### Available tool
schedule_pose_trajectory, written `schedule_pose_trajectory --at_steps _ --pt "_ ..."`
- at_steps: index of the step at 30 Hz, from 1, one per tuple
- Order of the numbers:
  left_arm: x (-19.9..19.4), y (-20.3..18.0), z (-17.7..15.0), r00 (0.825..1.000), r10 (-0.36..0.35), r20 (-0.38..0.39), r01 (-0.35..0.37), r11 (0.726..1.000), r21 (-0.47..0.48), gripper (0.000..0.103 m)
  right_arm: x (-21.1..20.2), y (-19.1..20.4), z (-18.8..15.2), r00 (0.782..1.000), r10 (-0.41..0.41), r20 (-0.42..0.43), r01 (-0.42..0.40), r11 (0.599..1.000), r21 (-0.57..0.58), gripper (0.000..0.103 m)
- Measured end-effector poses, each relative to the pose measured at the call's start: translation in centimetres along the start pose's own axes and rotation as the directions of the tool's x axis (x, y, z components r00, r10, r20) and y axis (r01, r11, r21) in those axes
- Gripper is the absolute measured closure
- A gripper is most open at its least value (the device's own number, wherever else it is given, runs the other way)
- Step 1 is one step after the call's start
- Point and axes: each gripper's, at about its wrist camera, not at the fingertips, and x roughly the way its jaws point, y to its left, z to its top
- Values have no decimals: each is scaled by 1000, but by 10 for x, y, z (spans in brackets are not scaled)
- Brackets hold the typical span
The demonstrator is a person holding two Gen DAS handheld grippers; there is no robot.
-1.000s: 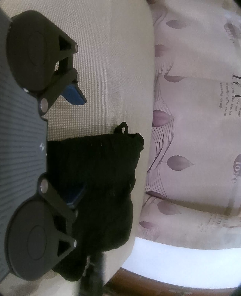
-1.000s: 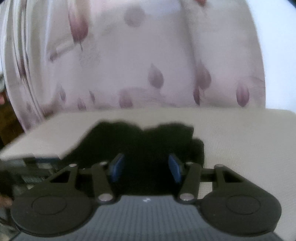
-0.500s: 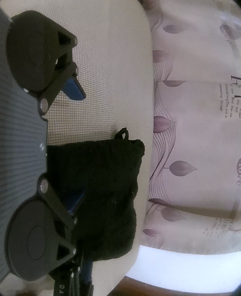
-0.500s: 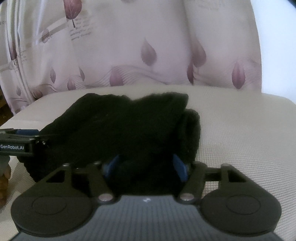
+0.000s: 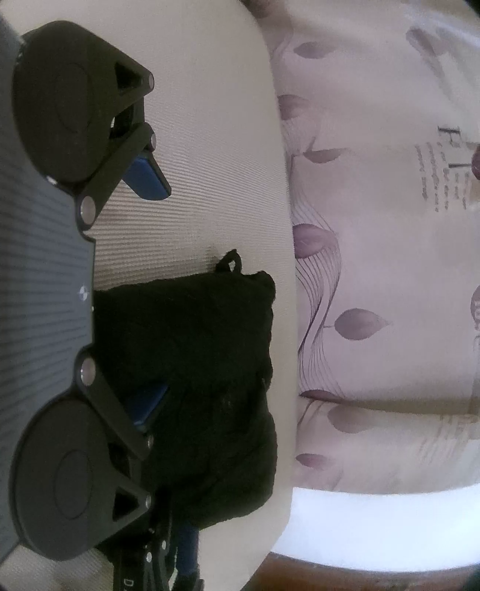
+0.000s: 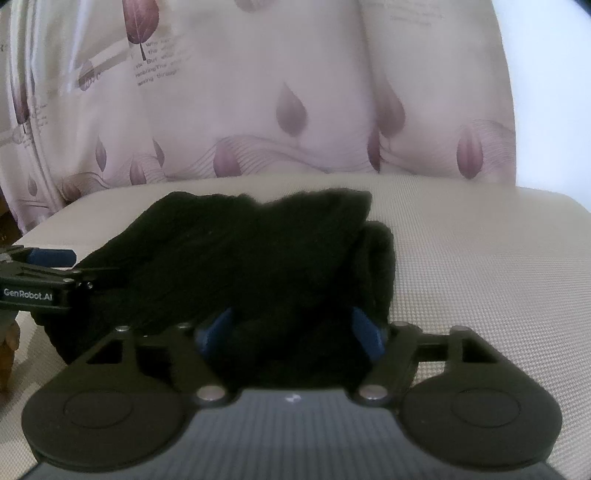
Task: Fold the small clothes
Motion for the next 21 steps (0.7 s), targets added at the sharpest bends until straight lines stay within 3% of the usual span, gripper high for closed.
schedule_pose_trajectory --at_steps 3,4,5,8,14,17,21 --pt "2 -3 4 1000 -6 6 6 999 40 0 -2 6 -1 999 -35 17 35 999 -29 19" --pt "2 -3 5 1000 -10 7 10 999 52 0 -3 8 -1 998 -58 25 59 998 -34 1" --pt "4 -4 6 1000 -17 4 17 998 59 0 -3 6 -1 998 -59 27 59 998 -24 0" --pt "6 -2 8 999 -37 -4 38 998 59 0 -3 -13 2 999 46 -12 -44 995 85 0" --pt "11 0 11 998 -65 -19 66 995 71 0 -9 -42 5 997 75 22 -78 966 247 0" --pt "14 0 13 996 -84 -28 86 993 81 0 -4 -51 8 998 57 -14 -51 961 271 0" --pt "20 5 14 989 -135 -52 139 987 76 0 4 -66 1 994 101 -28 -87 941 327 0"
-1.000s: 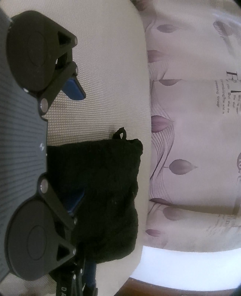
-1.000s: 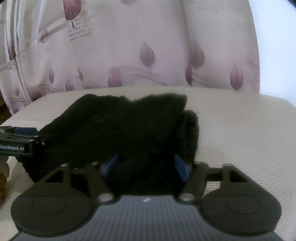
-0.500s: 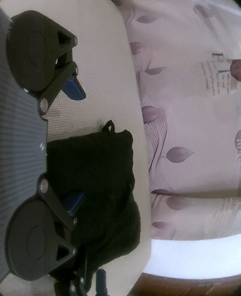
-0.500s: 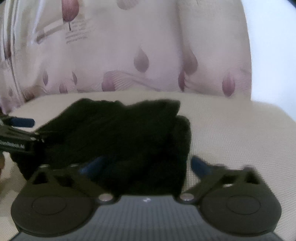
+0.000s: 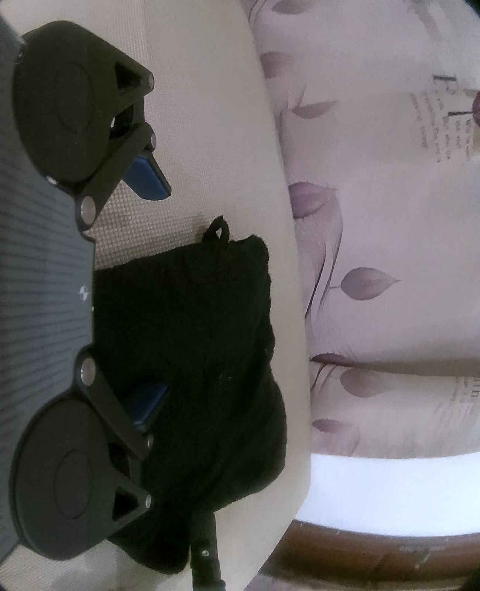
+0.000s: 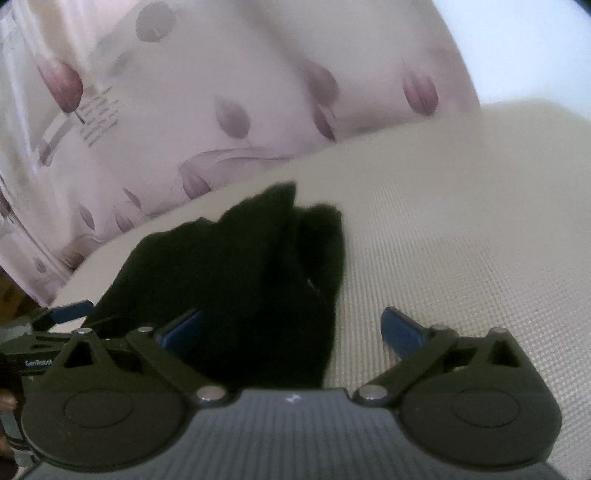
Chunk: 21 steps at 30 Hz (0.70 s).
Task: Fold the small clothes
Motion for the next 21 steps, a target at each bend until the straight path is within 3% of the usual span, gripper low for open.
schedule_pose_trajectory --at_steps 6,12,16,21 --pt "11 12 1 997 -58 -42 55 996 -69 0 3 -1 -2 999 42 -10 -43 999 -19 0" --pt "23 8 10 994 -84 -72 82 996 -36 0 19 3 6 986 150 -70 -153 988 -36 0" --pt "27 9 14 989 -115 -88 113 993 -30 0 29 -1 12 965 244 -97 -247 969 -14 0" --pt "37 22 13 972 -200 -122 183 974 -134 0 37 -11 18 930 348 -114 -344 937 53 0"
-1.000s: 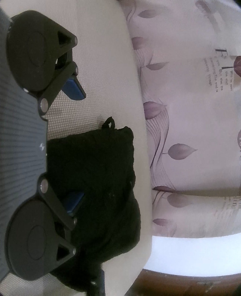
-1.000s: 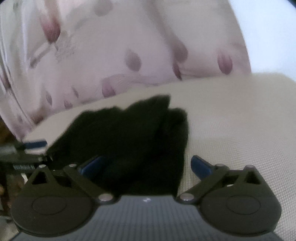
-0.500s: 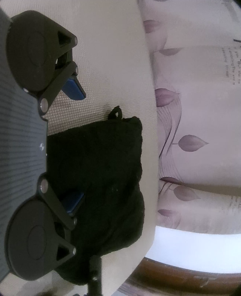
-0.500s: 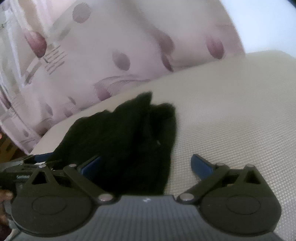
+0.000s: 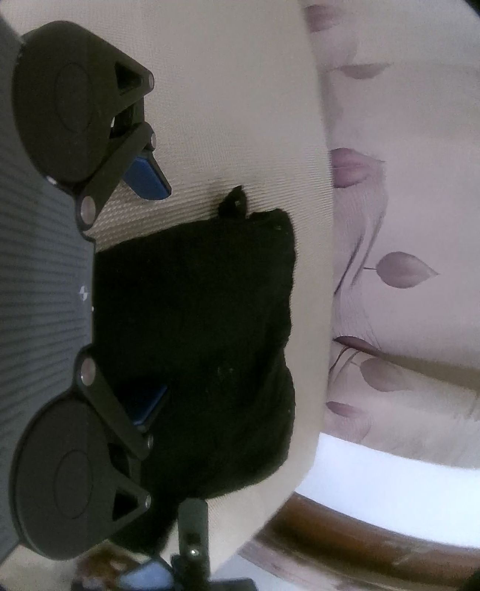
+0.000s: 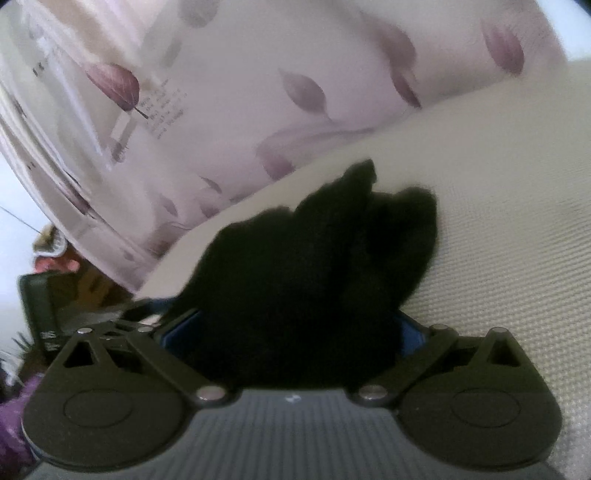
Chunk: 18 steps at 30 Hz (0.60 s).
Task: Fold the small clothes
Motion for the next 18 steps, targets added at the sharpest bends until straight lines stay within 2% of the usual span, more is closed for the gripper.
schedule_pose_trajectory --at_steps 3,6,11,18 --pt "3 12 -3 997 -81 -7 80 995 -64 0 0 -3 2 1000 21 -5 -21 1000 11 0" --pt "3 18 -4 993 -120 11 121 989 -89 0 2 -2 3 1000 23 -9 -23 1000 8 0" --pt "5 7 -5 998 -67 0 67 998 -20 0 4 -4 6 1000 27 -13 -27 999 22 0" --pt "9 3 -7 998 -56 3 56 998 -8 0 6 -2 8 1000 10 -10 -10 1000 20 0"
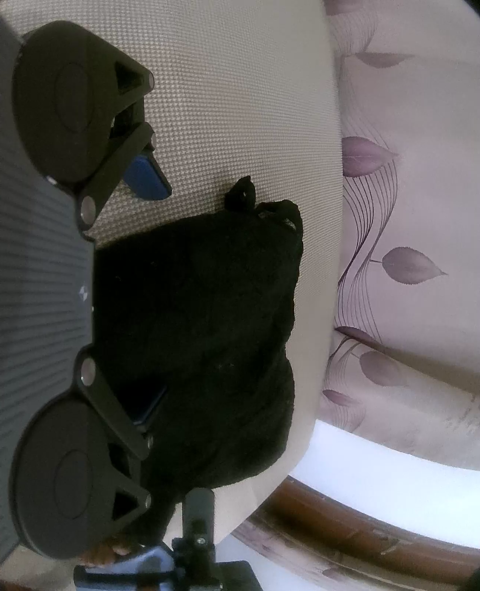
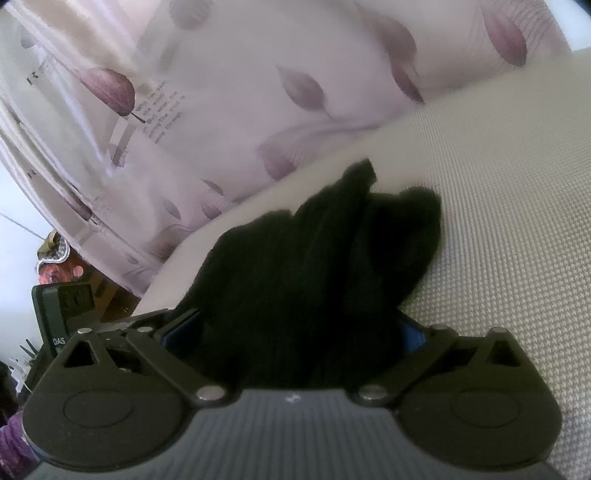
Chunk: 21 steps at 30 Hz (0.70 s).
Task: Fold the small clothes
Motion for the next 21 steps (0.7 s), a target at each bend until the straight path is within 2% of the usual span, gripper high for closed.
schedule_pose_trajectory --at_steps 9,21 --pt "3 0 1 1000 0 -10 0 999 36 0 3 5 -2 1000 -14 4 15 1000 -25 0" --pt "7 -7 5 999 25 -21 -24 997 67 0 17 5 8 1000 17 -5 -17 1000 -26 0"
